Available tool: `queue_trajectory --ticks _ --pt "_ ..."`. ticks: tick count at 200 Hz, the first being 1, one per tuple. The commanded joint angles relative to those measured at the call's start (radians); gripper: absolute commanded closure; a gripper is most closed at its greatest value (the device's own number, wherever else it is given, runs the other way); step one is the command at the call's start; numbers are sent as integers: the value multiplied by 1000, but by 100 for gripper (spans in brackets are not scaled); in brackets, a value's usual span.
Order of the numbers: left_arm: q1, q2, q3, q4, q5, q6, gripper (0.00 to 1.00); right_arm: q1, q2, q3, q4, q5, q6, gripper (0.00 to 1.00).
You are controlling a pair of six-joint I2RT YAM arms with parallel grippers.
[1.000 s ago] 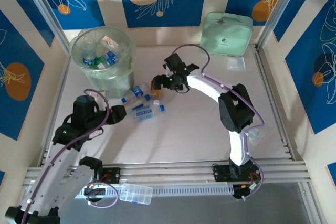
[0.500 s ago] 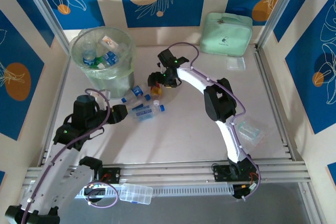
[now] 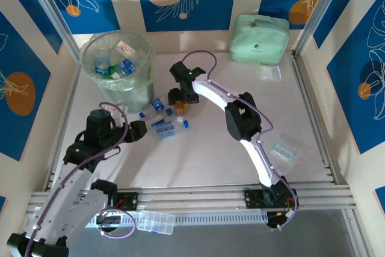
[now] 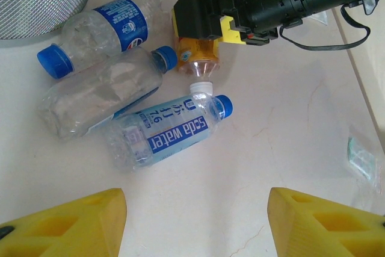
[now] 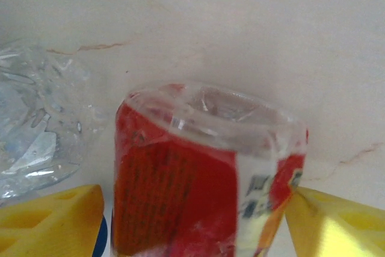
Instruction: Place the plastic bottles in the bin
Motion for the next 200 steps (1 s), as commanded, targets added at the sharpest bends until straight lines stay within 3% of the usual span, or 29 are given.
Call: queue_trajectory --ticks 1,23,81,101,144,200 --pt "-6 -1 -12 28 7 -5 37 0 25 17 -30 0 16 28" --pt "-6 2 -12 31 14 -13 37 -2 24 15 -27 0 20 34" --pt "-6 6 -27 63 78 -62 36 -39 -67 -80 47 -76 8 38" --pt "-6 7 -33 66 89 -69 35 -48 -71 -89 32 -79 -18 31" --pt "-7 11 -34 52 88 -67 34 -44 -42 -71 -50 51 -95 20" --pt "-6 25 -36 66 98 -77 34 -34 -33 -26 -64 83 -119 24"
